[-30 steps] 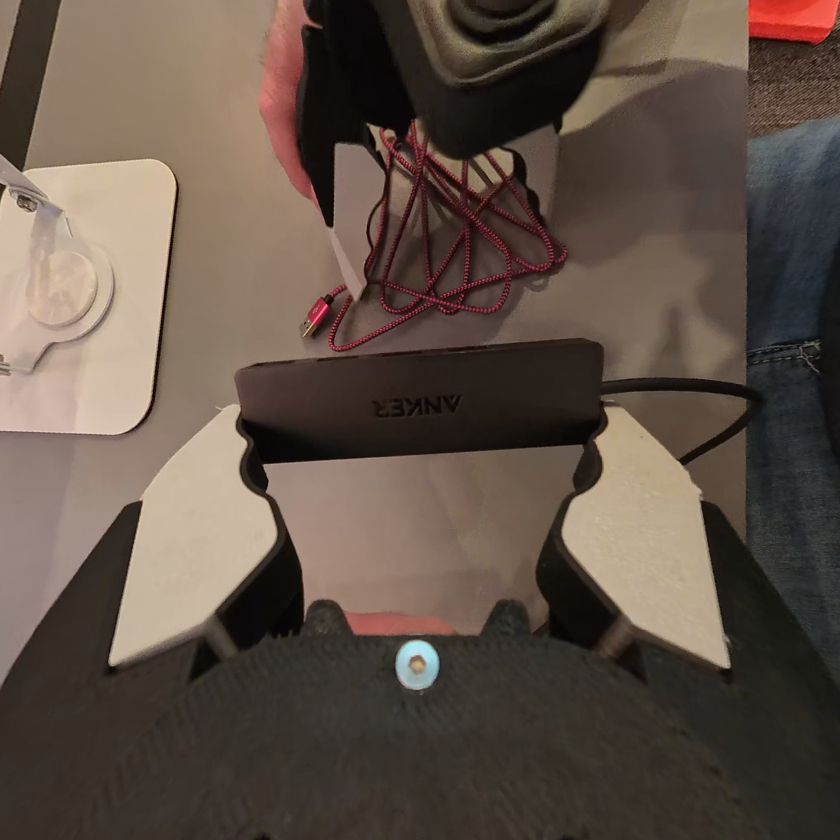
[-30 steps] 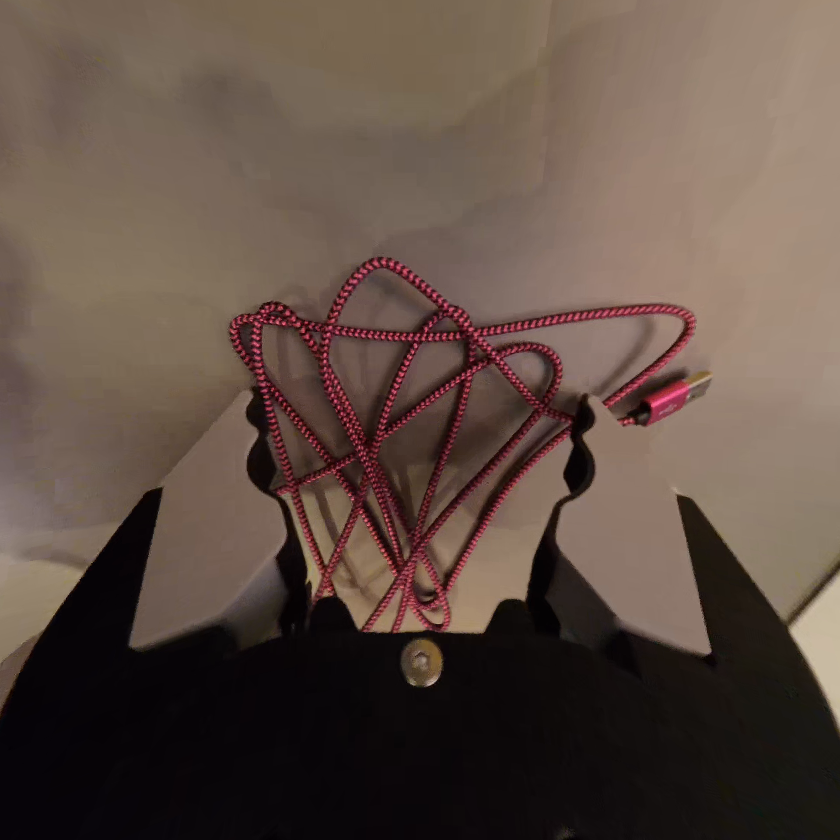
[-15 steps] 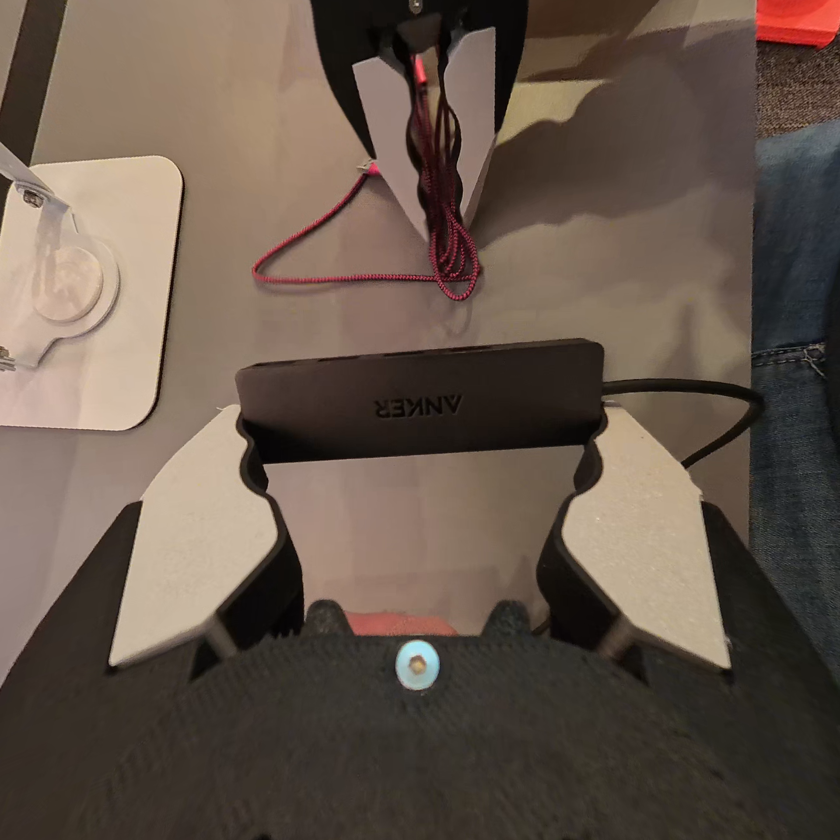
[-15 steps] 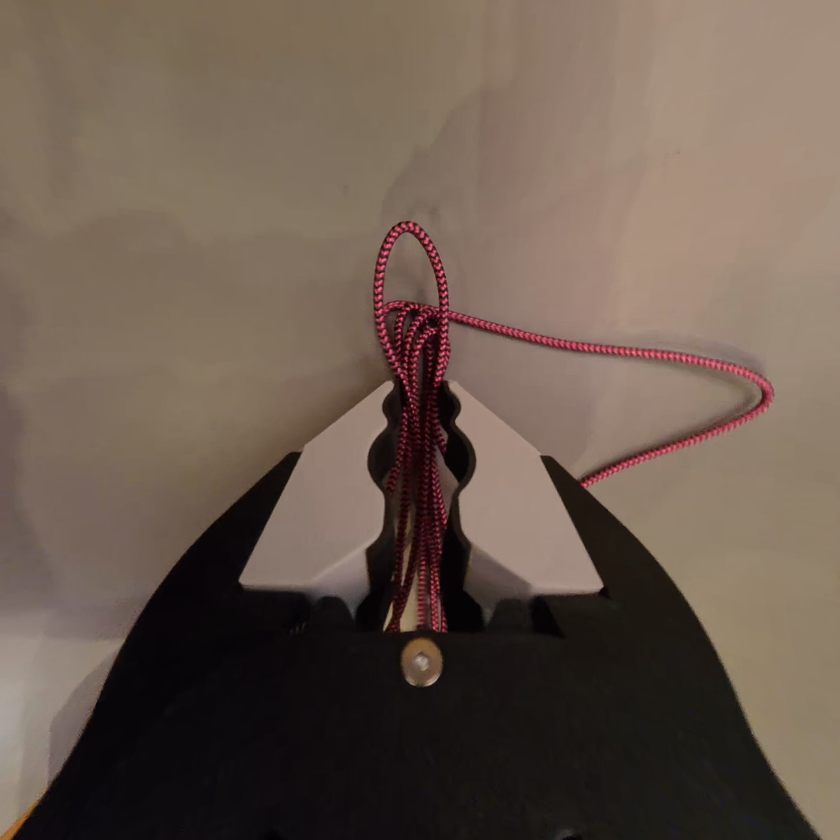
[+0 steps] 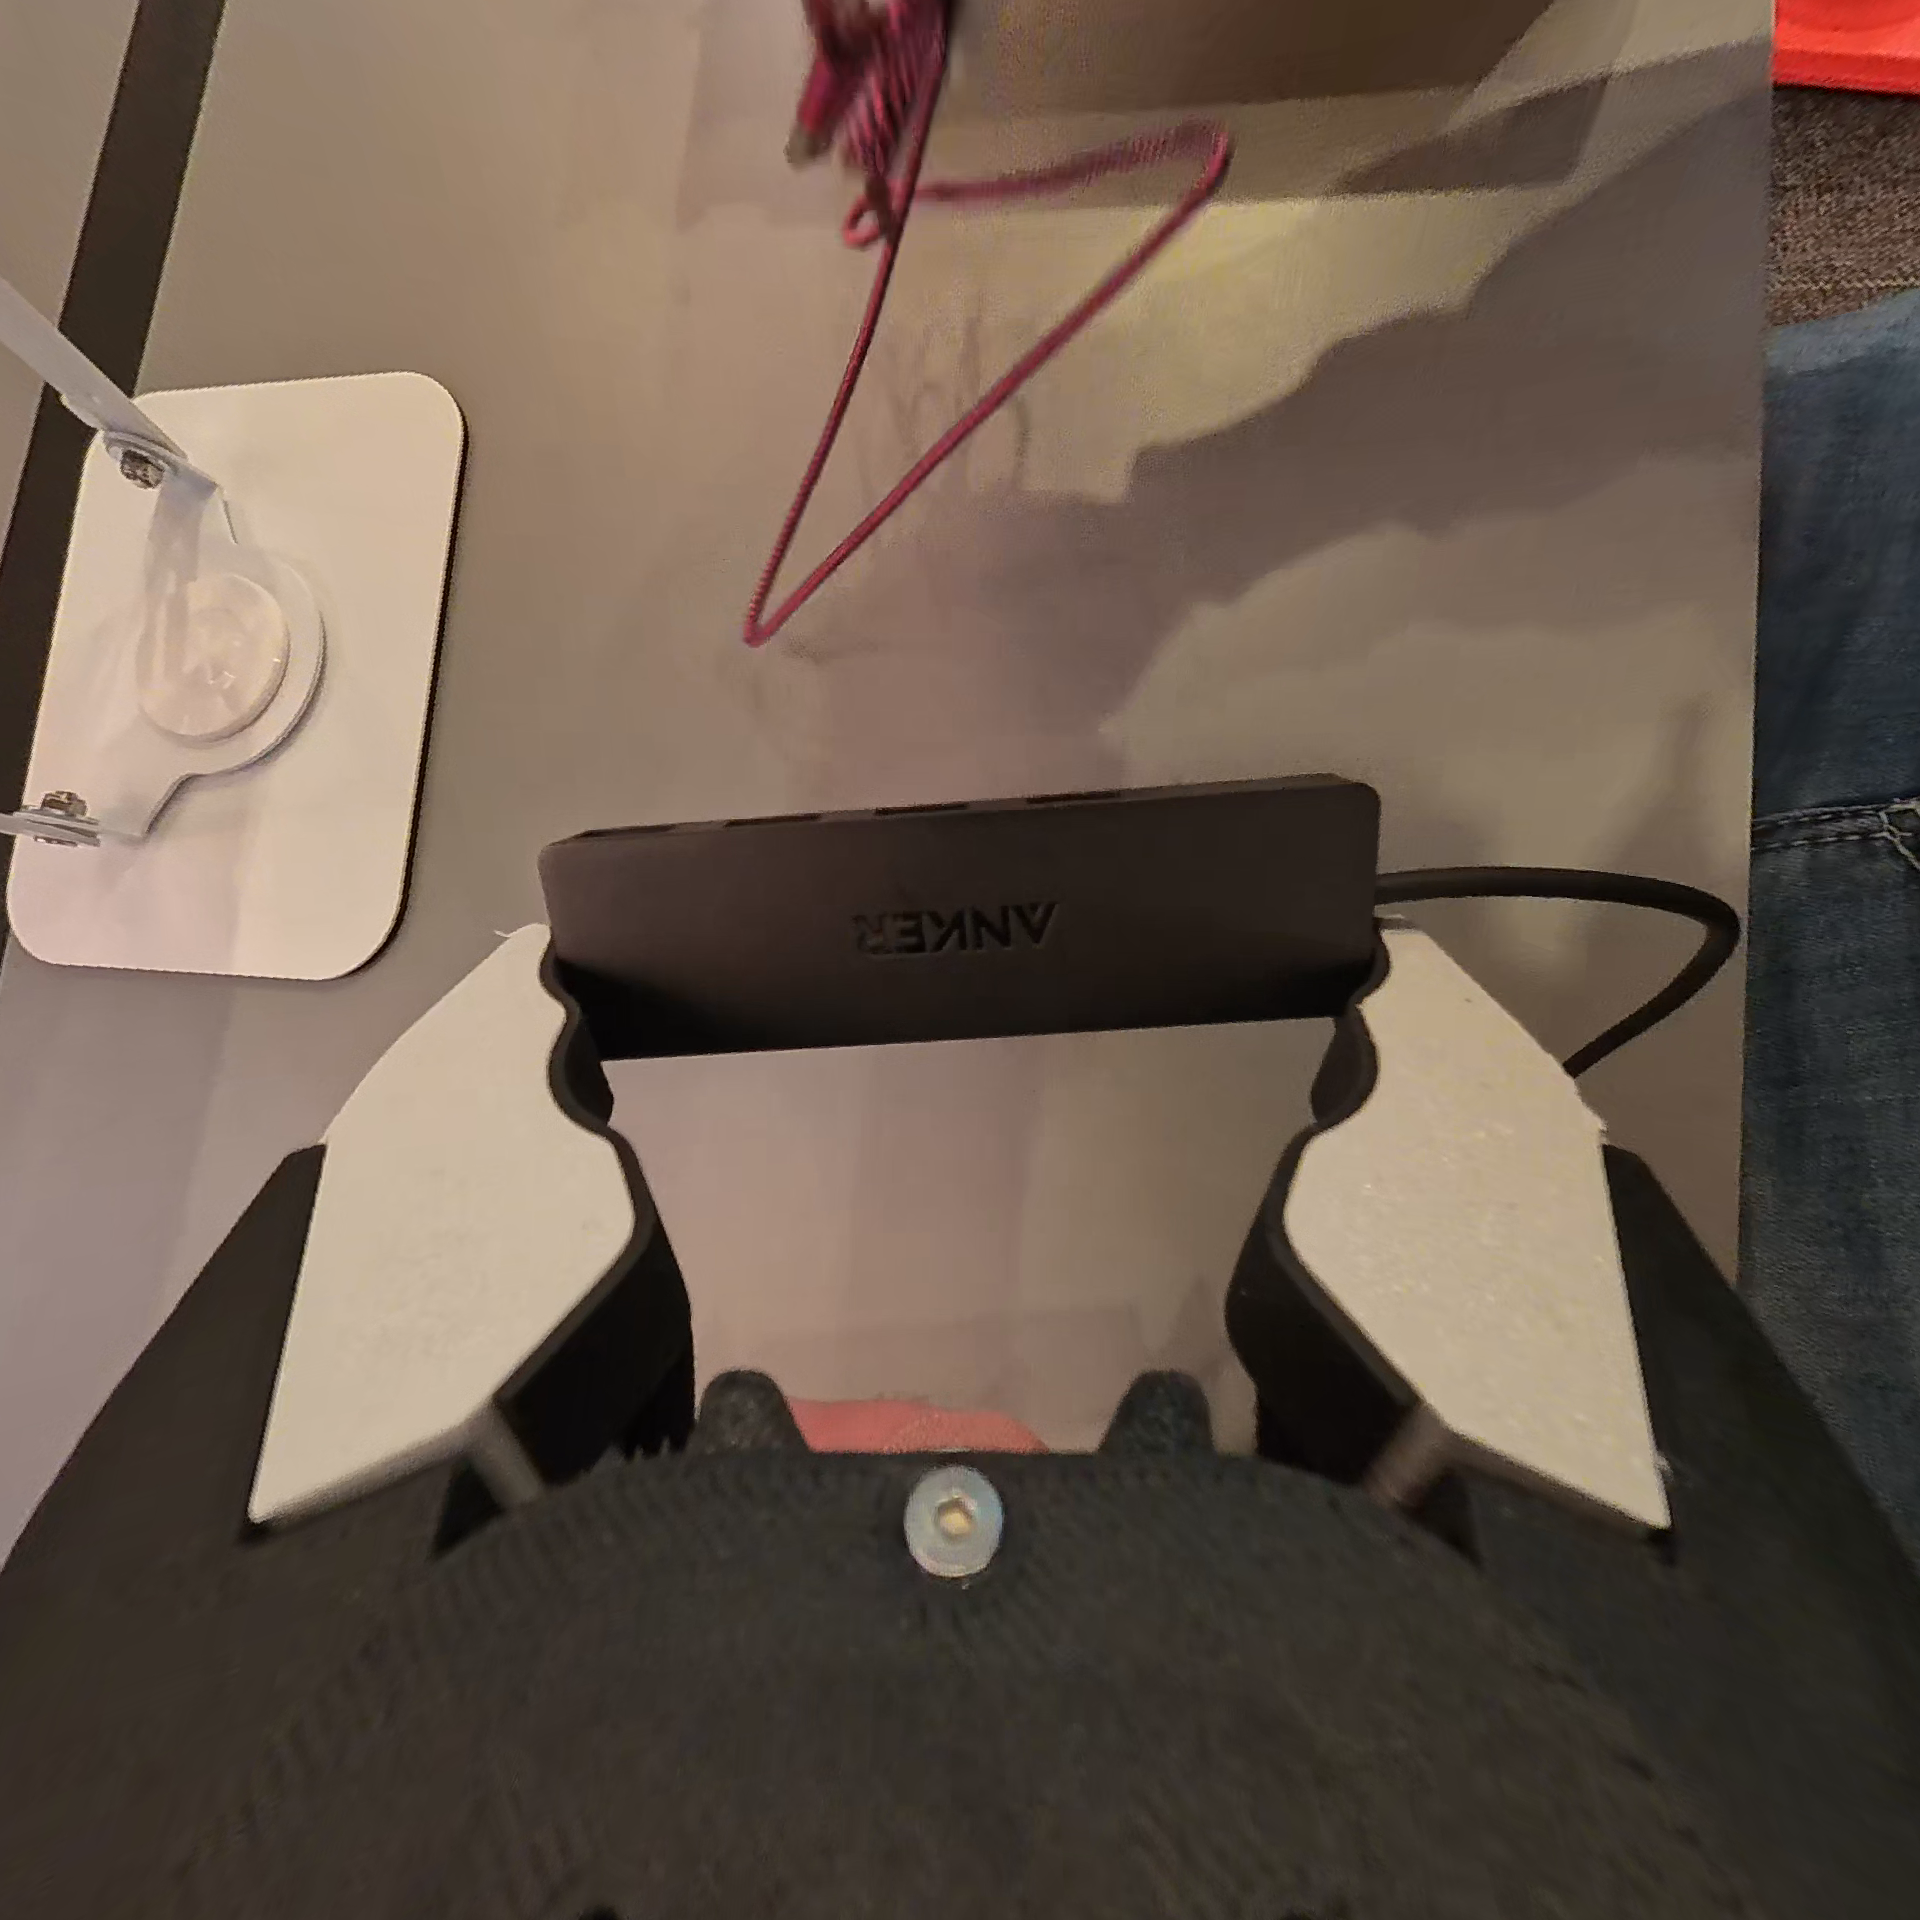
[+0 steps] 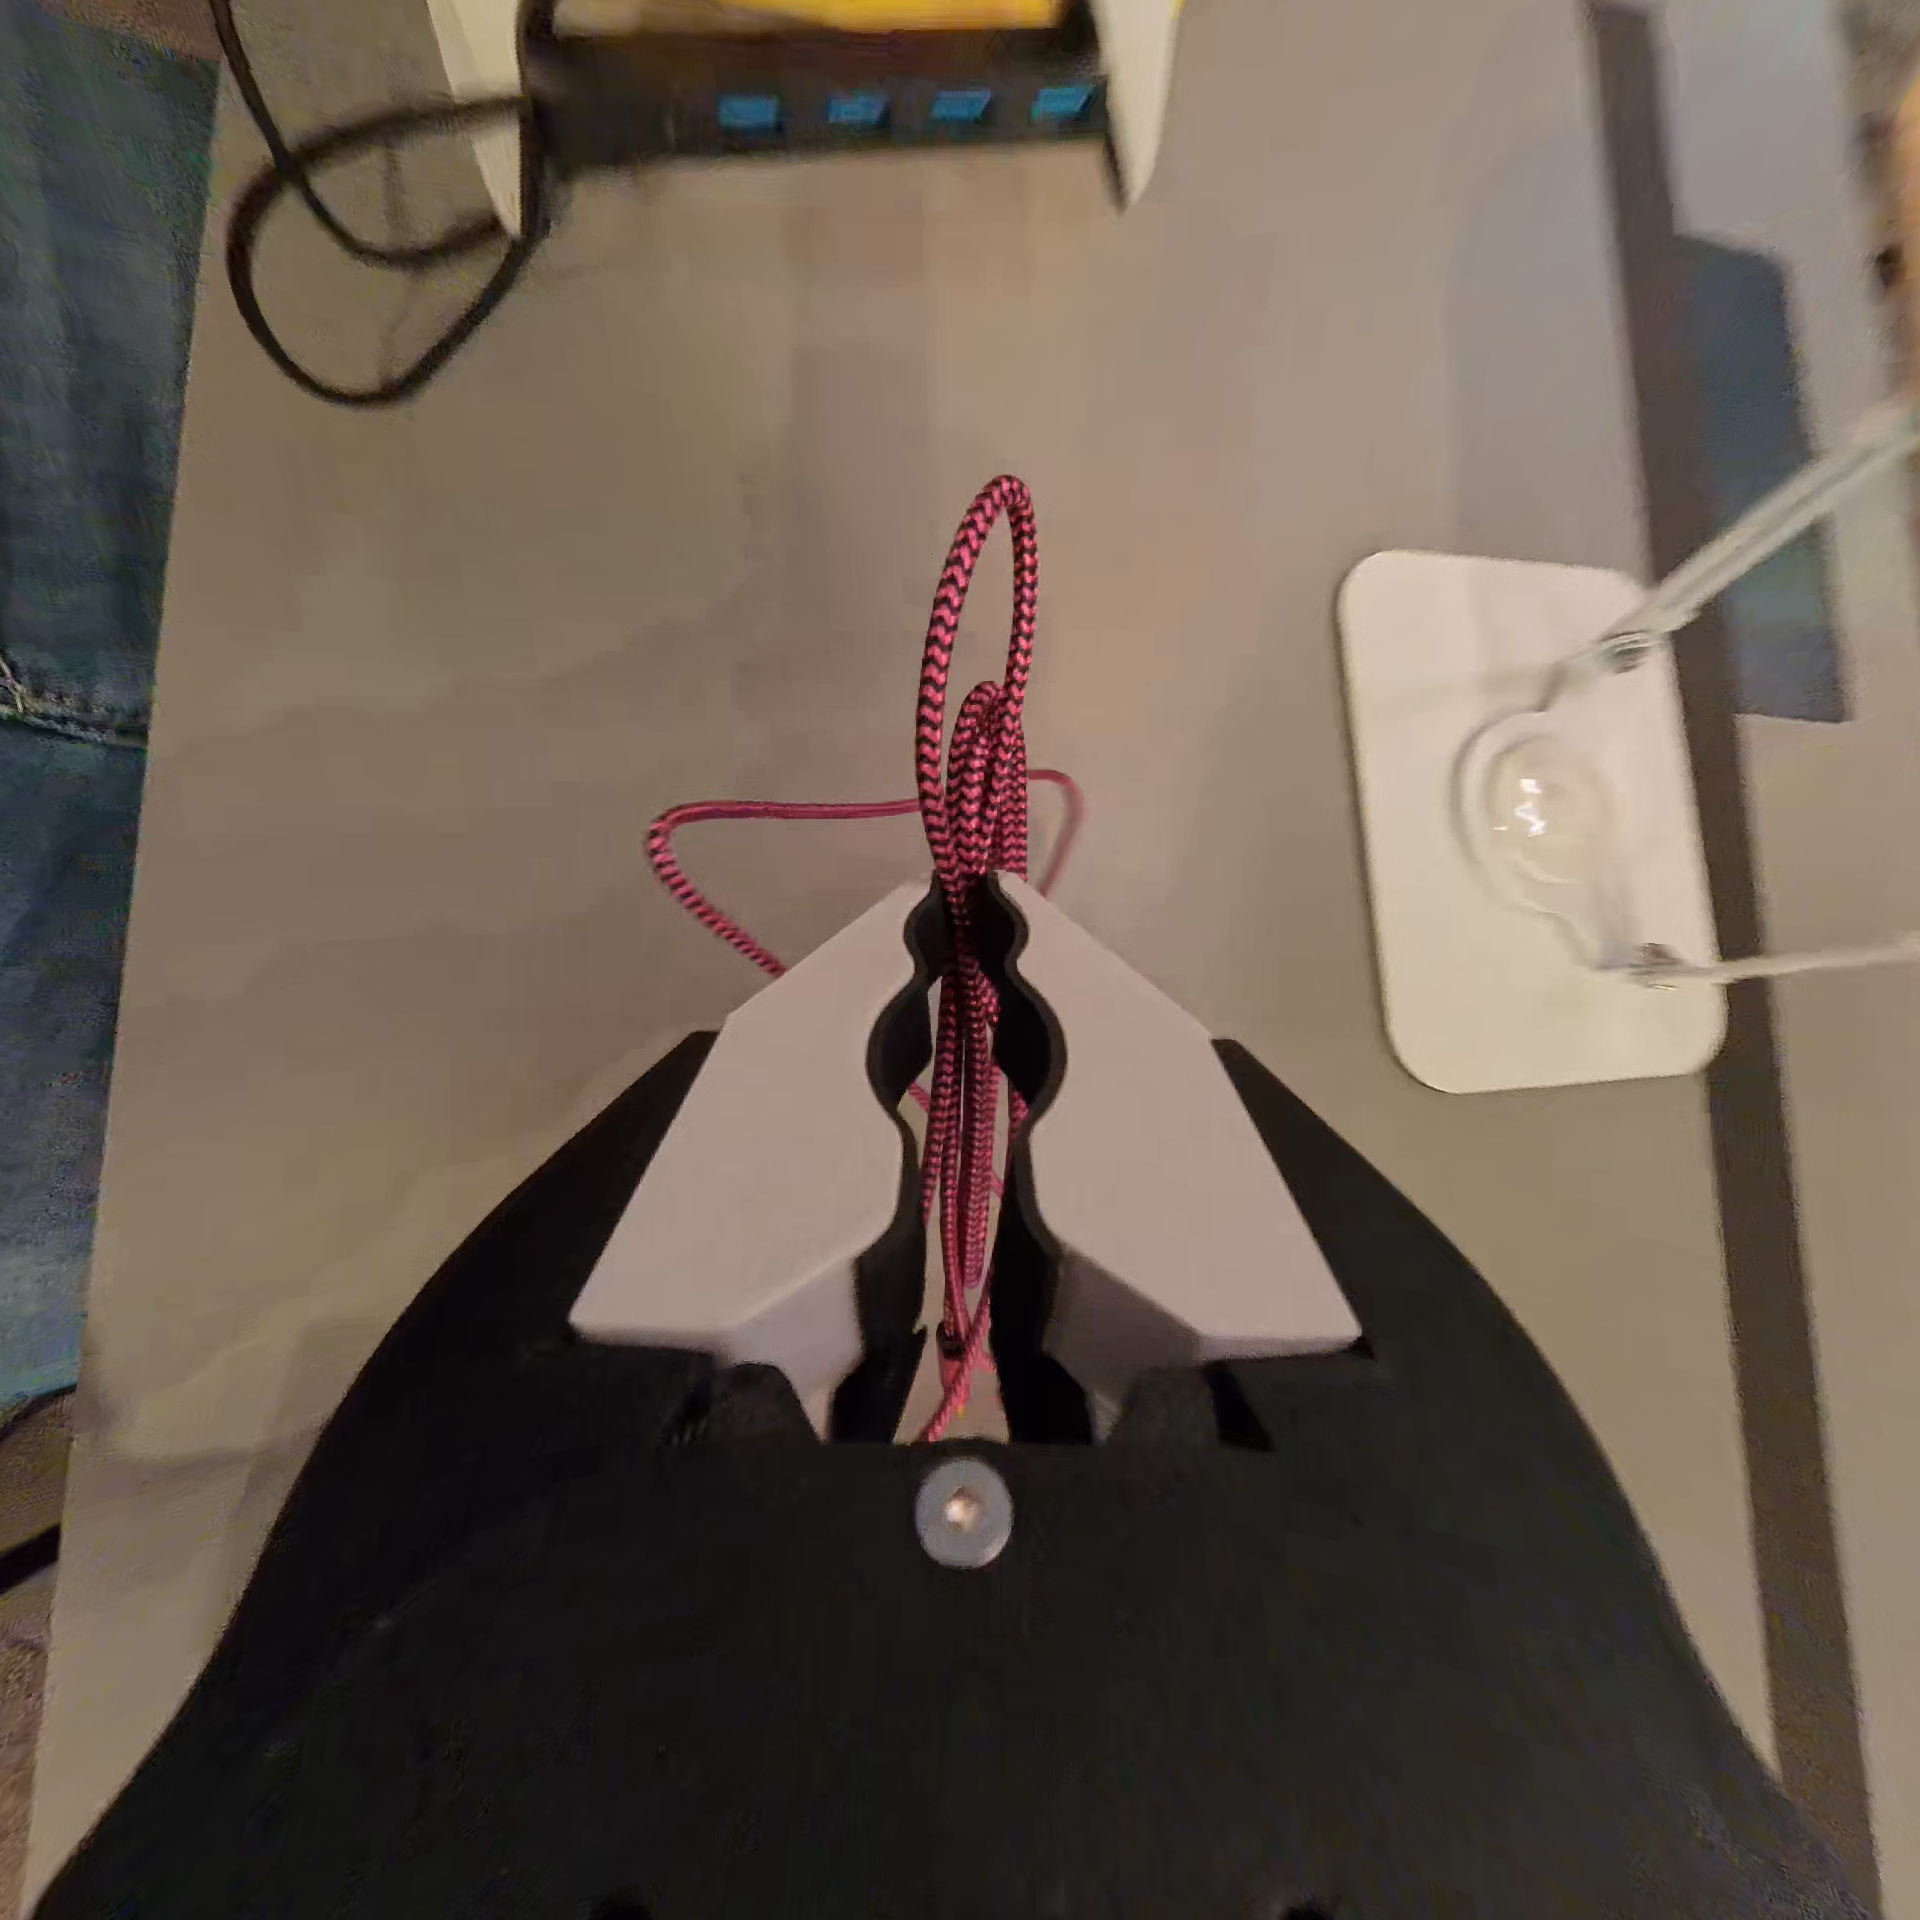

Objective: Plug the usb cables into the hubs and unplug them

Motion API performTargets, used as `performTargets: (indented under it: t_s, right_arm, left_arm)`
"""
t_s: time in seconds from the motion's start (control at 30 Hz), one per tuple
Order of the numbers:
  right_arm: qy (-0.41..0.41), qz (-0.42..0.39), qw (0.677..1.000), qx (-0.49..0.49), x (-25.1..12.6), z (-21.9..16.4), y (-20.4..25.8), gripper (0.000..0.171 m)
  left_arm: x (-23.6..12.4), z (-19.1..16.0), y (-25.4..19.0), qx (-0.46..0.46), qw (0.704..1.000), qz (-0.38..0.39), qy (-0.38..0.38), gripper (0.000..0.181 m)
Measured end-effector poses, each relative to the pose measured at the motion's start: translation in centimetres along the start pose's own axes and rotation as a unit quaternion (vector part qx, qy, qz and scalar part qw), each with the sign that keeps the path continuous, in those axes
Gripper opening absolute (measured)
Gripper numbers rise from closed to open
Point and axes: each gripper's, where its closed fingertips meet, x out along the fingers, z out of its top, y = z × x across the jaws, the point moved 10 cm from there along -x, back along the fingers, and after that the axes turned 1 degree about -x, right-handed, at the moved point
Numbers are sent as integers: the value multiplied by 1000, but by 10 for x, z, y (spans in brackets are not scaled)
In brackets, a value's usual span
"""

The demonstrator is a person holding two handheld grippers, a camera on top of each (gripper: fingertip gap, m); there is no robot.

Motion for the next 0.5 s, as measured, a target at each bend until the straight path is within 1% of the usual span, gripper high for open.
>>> performTargets:
  t_s: [0.03, 0.13, 0.27, 0.4, 0.5]
  right_arm:
    - [-11, -14, 1000, 1, -13, 4, -2, 1]
    - [-39, -54, 998, 7, -55, 16, -6, 1]
    - [-36, -117, 992, 1, -115, 26, -2, 1]
    - [-1, -184, 983, 10, -174, 21, 11, 2]
    - [41, -222, 974, 23, -204, 4, 28, 2]
  left_arm:
    - [0, 0, 0, 0, 1000, 0, 0, 132]
    - [1, -2, 0, -1, 1000, -5, 2, 132]
    - [3, -2, 0, -1, 1000, -6, 2, 132]
    - [3, -3, 2, -3, 1000, -6, 1, 132]
    - [4, -4, 2, -4, 1000, -7, 1, 132]
